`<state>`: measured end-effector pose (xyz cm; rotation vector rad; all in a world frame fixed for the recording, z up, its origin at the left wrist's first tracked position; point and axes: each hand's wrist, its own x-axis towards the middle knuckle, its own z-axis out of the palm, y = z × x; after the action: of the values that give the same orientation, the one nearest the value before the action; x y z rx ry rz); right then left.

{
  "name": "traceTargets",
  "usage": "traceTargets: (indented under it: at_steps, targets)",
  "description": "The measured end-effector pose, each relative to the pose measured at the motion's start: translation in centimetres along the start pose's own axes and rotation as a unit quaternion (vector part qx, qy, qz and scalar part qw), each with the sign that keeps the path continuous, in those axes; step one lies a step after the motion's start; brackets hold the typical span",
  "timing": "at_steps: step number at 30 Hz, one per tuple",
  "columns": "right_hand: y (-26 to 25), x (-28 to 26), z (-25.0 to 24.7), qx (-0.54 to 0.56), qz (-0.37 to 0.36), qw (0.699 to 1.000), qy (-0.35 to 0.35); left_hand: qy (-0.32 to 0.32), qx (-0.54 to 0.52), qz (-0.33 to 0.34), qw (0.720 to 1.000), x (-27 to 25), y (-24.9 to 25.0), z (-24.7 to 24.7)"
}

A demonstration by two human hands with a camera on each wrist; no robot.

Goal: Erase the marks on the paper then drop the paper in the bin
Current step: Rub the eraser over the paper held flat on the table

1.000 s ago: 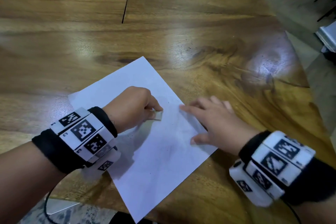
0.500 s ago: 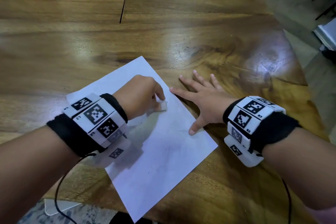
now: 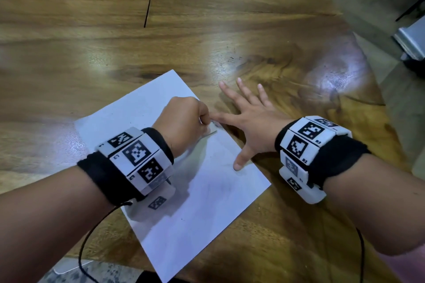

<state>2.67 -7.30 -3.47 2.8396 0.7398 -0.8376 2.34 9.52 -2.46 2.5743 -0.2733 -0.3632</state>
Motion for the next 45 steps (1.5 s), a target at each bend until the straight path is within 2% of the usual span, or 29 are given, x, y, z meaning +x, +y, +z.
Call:
traceTargets:
  at_steps: [5, 11, 16, 18, 21, 22, 26, 30, 32, 35, 37, 43, 45]
  targets:
    - [-0.1, 0.9, -0.6, 0.014, 0.008, 1.0, -0.022, 0.007, 0.002, 0.003, 1.0, -0.1, -0.1, 0.1]
    - [0.1, 1.1, -0.7, 0.029, 0.029, 0.998, -0.047, 0.052, -0.032, -0.051, 0.997, 0.4, -0.4, -0.4]
    - [0.3, 1.2, -0.6, 0.04, 0.03, 0.997, -0.05, 0.071, -0.041, -0.065, 0.995, 0.1, 0.0, 0.6]
    - [0.3, 1.3, -0.5, 0.045, 0.026, 0.997, -0.049, 0.049, -0.05, -0.049, 0.996, -0.8, 0.3, 1.1]
    - [0.3, 1.3, -0.5, 0.049, 0.024, 0.997, -0.049, -0.035, -0.045, -0.01, 0.998, -1.8, 1.1, 1.2]
    - [0.3, 1.3, -0.5, 0.047, 0.025, 0.997, -0.048, -0.035, -0.04, -0.011, 0.999, -1.4, 1.1, 0.9]
    - [0.3, 1.3, -0.5, 0.034, 0.03, 0.998, -0.052, 0.043, -0.043, -0.05, 0.997, 0.7, 0.2, -0.1]
    - [0.4, 1.3, -0.5, 0.053, 0.025, 0.997, -0.054, -0.022, -0.038, -0.016, 0.999, -1.2, 1.4, 1.5]
    - [0.4, 1.4, -0.5, 0.053, 0.024, 0.997, -0.053, -0.03, -0.04, -0.022, 0.999, -1.3, 1.3, 1.2]
    - [0.4, 1.4, -0.6, 0.036, 0.027, 0.997, -0.058, 0.04, -0.036, -0.054, 0.997, 0.4, 0.3, 0.3]
    - [0.3, 1.4, -0.6, 0.028, 0.03, 0.997, -0.063, 0.062, -0.046, -0.067, 0.995, 0.8, 0.4, 0.4]
    - [0.4, 1.4, -0.6, 0.049, 0.025, 0.996, -0.064, -0.015, -0.042, -0.03, 0.999, -0.9, 1.3, 1.7]
    - [0.4, 1.3, -0.6, 0.044, 0.027, 0.997, -0.065, 0.0, -0.035, -0.035, 0.999, -0.1, 0.8, 1.0]
